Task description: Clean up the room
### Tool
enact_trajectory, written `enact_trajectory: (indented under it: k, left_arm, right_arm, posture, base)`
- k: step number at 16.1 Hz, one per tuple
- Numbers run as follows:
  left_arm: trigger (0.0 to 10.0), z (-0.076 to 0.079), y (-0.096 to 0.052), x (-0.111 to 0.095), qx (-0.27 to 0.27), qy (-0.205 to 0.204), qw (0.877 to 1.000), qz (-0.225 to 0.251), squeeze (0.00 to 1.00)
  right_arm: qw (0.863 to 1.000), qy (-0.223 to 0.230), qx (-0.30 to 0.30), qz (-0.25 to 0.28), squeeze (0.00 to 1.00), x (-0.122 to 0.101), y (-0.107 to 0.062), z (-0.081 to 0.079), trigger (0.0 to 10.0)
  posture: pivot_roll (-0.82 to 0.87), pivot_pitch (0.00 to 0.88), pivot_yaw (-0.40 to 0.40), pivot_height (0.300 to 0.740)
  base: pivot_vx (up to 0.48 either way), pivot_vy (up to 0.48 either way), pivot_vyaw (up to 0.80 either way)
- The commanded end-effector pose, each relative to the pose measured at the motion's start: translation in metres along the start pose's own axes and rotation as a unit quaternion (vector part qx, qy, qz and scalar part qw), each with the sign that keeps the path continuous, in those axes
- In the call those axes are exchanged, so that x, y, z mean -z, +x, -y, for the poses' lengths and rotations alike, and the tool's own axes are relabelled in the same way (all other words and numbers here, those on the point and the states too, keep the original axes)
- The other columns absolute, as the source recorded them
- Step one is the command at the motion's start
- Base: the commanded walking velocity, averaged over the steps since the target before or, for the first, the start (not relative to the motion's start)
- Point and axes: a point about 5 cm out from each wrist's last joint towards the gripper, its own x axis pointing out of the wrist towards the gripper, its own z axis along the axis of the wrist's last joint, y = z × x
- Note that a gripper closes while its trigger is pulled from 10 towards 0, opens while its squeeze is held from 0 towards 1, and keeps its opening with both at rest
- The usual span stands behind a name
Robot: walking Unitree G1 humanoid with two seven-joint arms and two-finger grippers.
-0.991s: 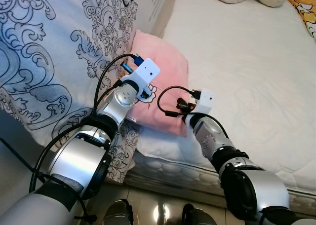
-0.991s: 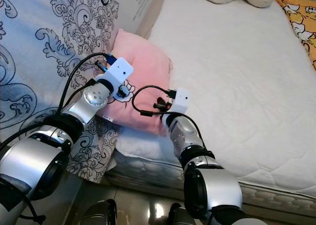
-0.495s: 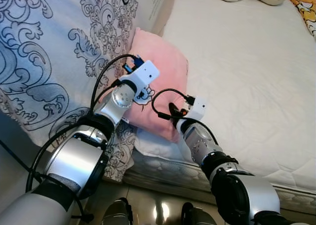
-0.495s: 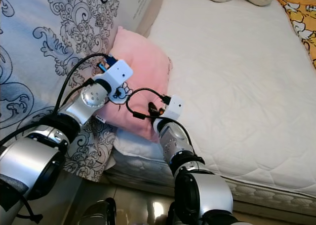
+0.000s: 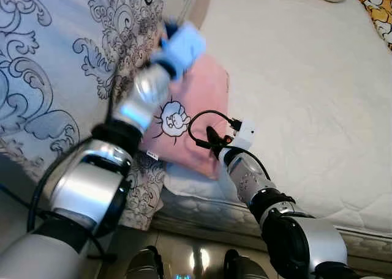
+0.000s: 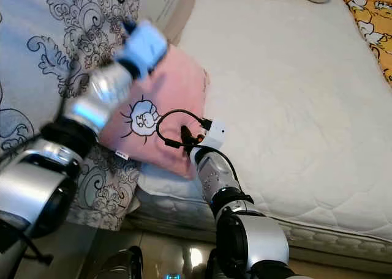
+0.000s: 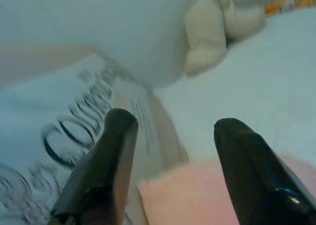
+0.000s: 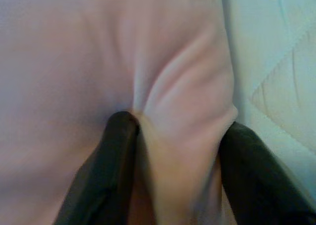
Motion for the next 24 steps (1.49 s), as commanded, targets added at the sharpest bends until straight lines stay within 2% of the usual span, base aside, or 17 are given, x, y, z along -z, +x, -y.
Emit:
enact_trajectory:
  k: [1,2,3,4,6,8,9,11,12,13,14,16,17,19,21,22,24]
  left_arm:
    - [10.0,0.006,-0.005,0.006,0.01,-0.02,1.0,-0.01,1.0]
    - [10.0,0.011,-0.012,0.016,0.011,-0.038,0.999,-0.023,0.57]
    - [10.0,0.015,-0.016,0.021,0.012,-0.047,0.998,-0.031,0.57]
    - [10.0,0.02,-0.022,0.027,0.017,-0.056,0.998,-0.037,0.0]
    - [10.0,0.036,-0.044,0.041,0.028,-0.098,0.993,-0.065,0.0]
    - [10.0,0.044,-0.056,0.049,0.023,-0.134,0.988,-0.079,0.0]
    - [10.0,0.044,-0.073,0.059,-0.016,-0.17,0.981,-0.089,0.0]
    - [10.0,0.039,-0.082,0.06,-0.045,-0.178,0.979,-0.085,0.0]
    - [10.0,0.034,-0.091,0.056,-0.069,-0.171,0.98,-0.072,0.0]
    - [10.0,0.034,-0.091,0.056,-0.069,-0.171,0.98,-0.072,0.0]
    - [10.0,0.031,-0.107,0.052,-0.101,-0.175,0.978,-0.061,0.0]
    - [10.0,0.031,-0.132,0.069,-0.152,-0.212,0.96,-0.1,0.0]
    - [10.0,0.034,-0.137,0.071,-0.153,-0.212,0.959,-0.105,0.0]
    - [10.0,0.048,-0.163,0.084,-0.139,-0.199,0.96,-0.139,0.0]
    - [10.0,0.059,-0.194,0.106,-0.139,-0.205,0.948,-0.2,0.0]
    - [10.0,0.065,-0.204,0.11,-0.131,-0.214,0.945,-0.21,0.0]
    - [10.0,0.072,-0.206,0.111,-0.106,-0.213,0.95,-0.204,0.0]
  right_arm:
    - [1.0,-0.004,-0.016,0.0,1.0,0.011,0.0,-0.015,10.0]
    - [0.998,-0.046,-0.027,0.031,1.0,0.004,0.001,-0.021,10.0]
    - [0.997,-0.062,-0.029,0.04,1.0,0.002,0.001,-0.023,10.0]
    - [0.994,-0.09,-0.03,0.056,1.0,0.0,0.0,-0.025,10.0]
    - [0.979,-0.165,-0.05,0.107,1.0,0.003,-0.009,-0.032,10.0]
    - [0.971,-0.189,-0.047,0.137,1.0,0.002,-0.017,-0.028,10.0]
    - [0.962,-0.208,-0.01,0.177,1.0,-0.007,-0.034,-0.006,10.0]
    - [0.951,-0.23,0.022,0.207,1.0,-0.02,-0.049,0.012,10.0]
    - [0.938,-0.254,0.048,0.232,1.0,-0.03,-0.067,0.023,10.0]
    - [0.938,-0.254,0.048,0.232,1.0,-0.03,-0.067,0.023,10.0]
    - [0.918,-0.284,0.098,0.258,1.0,-0.044,-0.097,0.04,10.0]
    - [0.902,-0.324,0.112,0.262,1.0,-0.051,-0.12,0.051,10.0]
    - [0.9,-0.331,0.116,0.258,1.0,-0.05,-0.123,0.055,10.0]
    - [0.896,-0.35,0.135,0.239,1.0,-0.047,-0.146,0.072,10.0]
    - [0.891,-0.374,0.134,0.22,1.0,-0.043,-0.165,0.075,10.0]
    - [0.892,-0.38,0.13,0.209,1.0,-0.041,-0.171,0.076,10.0]
    - [0.896,-0.393,0.1,0.182,1.0,-0.033,-0.17,0.072,10.0]
  posture:
    - [0.05,0.163,-0.014,0.74]
    - [0.05,0.141,-0.012,0.74]
    - [0.05,0.137,-0.01,0.74]
    - [0.04,0.126,-0.011,0.74]
    - [0.05,0.089,-0.013,0.74]
    - [0.04,0.055,-0.013,0.74]
    - [0.03,0.019,-0.016,0.74]
    - [0.02,0.0,-0.021,0.74]
    - [0.01,0.0,-0.025,0.74]
    - [0.01,0.0,-0.025,0.74]
    - [0.0,0.0,-0.024,0.74]
    - [-0.02,0.0,-0.018,0.74]
    - [-0.03,0.0,-0.02,0.74]
    - [-0.02,0.0,-0.029,0.74]
    - [-0.03,0.0,-0.038,0.74]
    - [-0.03,0.0,-0.041,0.74]
    - [-0.05,0.0,-0.043,0.74]
  base:
    - [0.0,0.0,0.0]
    - [0.0,0.0,0.0]
    - [0.0,0.0,0.0]
    - [0.0,0.0,0.0]
    - [0.0,0.0,0.0]
    - [0.0,0.0,0.0]
    - [0.0,0.0,0.0]
    - [0.0,0.0,0.0]
    - [0.0,0.0,0.0]
    - [0.0,0.0,0.0]
    - [0.0,0.0,0.0]
    - [0.0,0.0,0.0]
    - [0.0,0.0,0.0]
    - [0.0,0.0,0.0]
    - [0.0,0.0,0.0]
    - [0.0,0.0,0.0]
    - [0.0,0.0,0.0]
